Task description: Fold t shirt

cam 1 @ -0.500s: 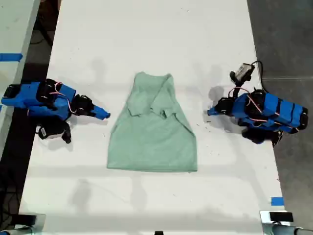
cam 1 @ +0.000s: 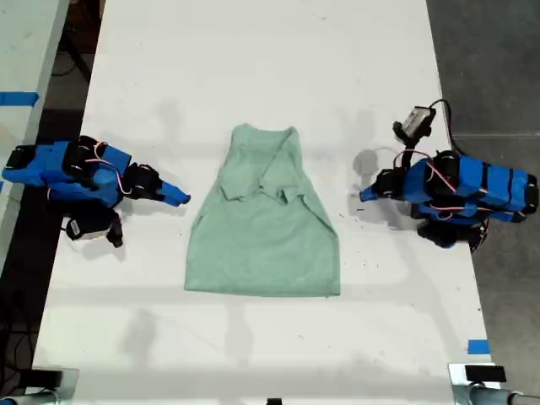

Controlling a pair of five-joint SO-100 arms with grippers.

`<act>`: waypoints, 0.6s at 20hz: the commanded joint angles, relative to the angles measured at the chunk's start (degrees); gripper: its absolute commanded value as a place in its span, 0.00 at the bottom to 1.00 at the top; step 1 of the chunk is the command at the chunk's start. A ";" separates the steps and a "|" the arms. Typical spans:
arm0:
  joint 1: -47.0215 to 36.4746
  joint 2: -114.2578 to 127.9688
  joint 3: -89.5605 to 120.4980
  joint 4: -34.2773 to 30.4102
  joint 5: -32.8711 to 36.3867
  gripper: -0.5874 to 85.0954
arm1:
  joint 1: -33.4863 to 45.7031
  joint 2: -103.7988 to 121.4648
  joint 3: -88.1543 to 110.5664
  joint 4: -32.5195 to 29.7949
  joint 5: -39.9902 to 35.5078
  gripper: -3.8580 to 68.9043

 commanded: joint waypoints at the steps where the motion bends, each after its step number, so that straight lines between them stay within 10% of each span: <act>1: 0.88 0.53 0.44 -1.41 -0.70 0.14 | -7.29 -34.72 -23.55 -6.94 2.64 0.24; 3: 0.79 0.53 0.44 -1.41 -0.70 0.14 | -14.15 -51.68 -32.70 -10.63 7.91 0.38; 12: 0.79 0.53 0.44 -1.41 -0.70 0.14 | -31.46 -70.93 -33.75 -22.15 23.55 0.34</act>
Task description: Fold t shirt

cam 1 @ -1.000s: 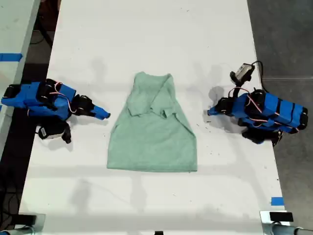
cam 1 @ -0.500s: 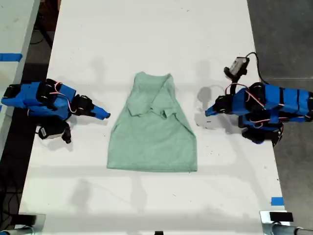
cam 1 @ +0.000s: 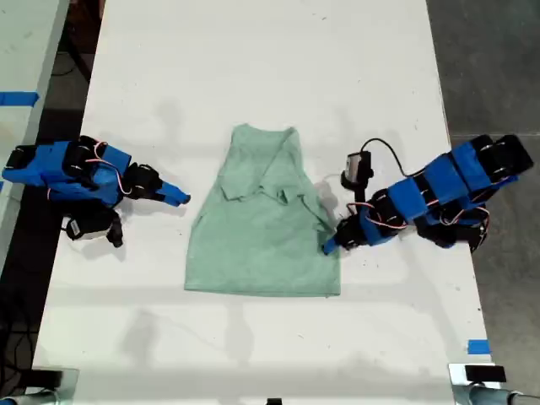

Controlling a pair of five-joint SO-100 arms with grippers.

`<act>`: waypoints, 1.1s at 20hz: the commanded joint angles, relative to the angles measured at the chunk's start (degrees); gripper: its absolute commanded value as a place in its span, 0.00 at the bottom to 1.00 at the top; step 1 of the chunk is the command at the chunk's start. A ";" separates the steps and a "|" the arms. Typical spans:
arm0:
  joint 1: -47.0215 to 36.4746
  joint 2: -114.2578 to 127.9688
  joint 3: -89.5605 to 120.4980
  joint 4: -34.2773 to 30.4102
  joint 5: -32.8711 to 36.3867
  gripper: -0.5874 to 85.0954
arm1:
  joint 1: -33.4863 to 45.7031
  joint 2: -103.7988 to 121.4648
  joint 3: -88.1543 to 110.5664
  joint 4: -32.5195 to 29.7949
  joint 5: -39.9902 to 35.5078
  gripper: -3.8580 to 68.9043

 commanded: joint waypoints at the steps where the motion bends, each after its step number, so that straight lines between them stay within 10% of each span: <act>1: 0.79 0.53 0.44 -1.41 -0.70 0.14 | -0.62 -0.35 1.41 -5.01 0.97 0.33; 5: 0.79 0.53 0.44 -1.41 -0.70 0.14 | 1.41 -2.81 14.59 -25.14 -0.70 0.15; 13: 0.79 0.53 0.44 -1.41 -0.70 0.14 | 4.48 17.67 10.81 7.12 0.62 0.07; 22: 0.79 0.53 0.44 -1.41 -0.70 0.14 | 11.16 14.59 -2.46 -13.01 -21.88 0.07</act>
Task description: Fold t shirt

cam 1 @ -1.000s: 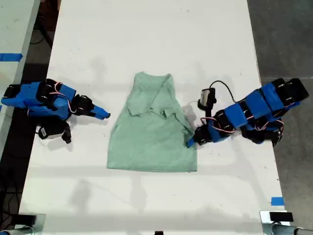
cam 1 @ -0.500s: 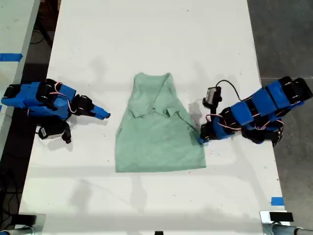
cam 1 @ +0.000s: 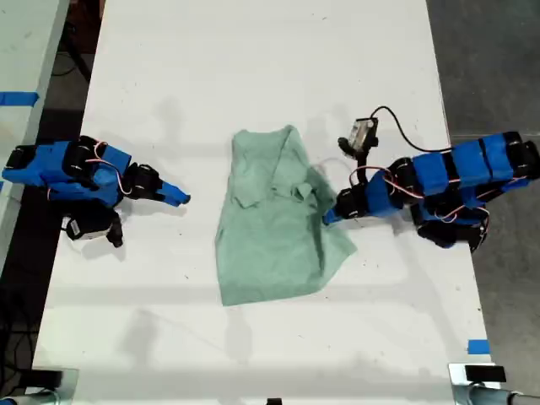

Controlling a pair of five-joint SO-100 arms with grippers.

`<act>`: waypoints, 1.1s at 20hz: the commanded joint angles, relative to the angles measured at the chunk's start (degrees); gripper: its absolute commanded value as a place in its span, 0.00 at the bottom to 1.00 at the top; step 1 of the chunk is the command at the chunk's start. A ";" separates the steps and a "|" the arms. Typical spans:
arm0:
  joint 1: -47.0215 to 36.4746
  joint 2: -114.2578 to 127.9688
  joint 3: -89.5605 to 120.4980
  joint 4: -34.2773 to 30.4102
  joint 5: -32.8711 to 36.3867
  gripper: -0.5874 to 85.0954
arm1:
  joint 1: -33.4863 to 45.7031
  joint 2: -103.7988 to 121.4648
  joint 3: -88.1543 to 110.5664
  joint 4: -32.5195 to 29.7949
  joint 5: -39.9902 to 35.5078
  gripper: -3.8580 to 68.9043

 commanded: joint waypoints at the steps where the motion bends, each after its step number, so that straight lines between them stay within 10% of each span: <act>1: 0.79 0.53 0.44 -1.41 -0.70 0.14 | -1.76 -10.11 -9.58 -8.61 -3.60 0.07; 6: 0.79 0.53 0.44 -1.41 -0.70 0.14 | -4.04 -35.86 -35.77 -6.86 -8.61 0.07; 11: 0.79 0.53 0.44 -1.41 -0.70 0.14 | -5.89 -72.42 -87.80 16.96 -16.96 0.34; 22: 0.79 0.53 0.44 -1.41 -0.70 0.14 | -4.57 -40.17 -71.81 26.63 -23.64 0.27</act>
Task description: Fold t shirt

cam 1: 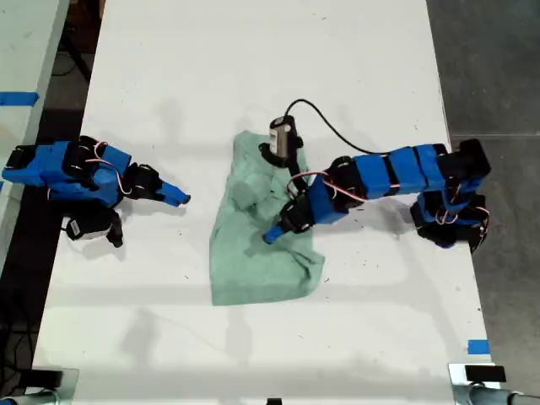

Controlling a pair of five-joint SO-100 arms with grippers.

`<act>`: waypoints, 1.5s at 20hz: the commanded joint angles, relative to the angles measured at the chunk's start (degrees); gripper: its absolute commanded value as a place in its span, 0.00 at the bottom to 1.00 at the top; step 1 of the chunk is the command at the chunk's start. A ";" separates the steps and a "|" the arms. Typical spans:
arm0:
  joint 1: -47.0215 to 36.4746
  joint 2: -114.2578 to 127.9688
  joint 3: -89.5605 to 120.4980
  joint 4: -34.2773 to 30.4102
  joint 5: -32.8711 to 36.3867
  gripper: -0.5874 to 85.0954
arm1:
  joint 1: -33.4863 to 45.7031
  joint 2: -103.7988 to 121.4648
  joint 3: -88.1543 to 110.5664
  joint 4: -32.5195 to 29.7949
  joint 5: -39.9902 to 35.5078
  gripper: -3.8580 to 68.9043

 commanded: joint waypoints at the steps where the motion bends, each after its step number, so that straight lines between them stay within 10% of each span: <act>1: 0.79 0.53 0.44 -1.41 -0.70 0.14 | -0.18 5.54 -0.62 -2.37 -3.08 0.26; 8: 0.79 0.53 0.44 -1.41 -0.70 0.14 | 3.43 13.71 8.61 9.49 4.04 0.22; 15: 0.79 0.53 0.44 -1.41 -0.70 0.14 | 7.73 81.74 78.93 -8.26 12.83 0.08; 18: 0.79 0.53 0.44 -1.41 -0.70 0.14 | 10.11 113.38 107.14 -6.77 11.78 0.08; 30: 0.79 0.53 0.44 -1.41 -0.70 0.14 | 15.38 112.41 115.84 -5.36 15.64 0.08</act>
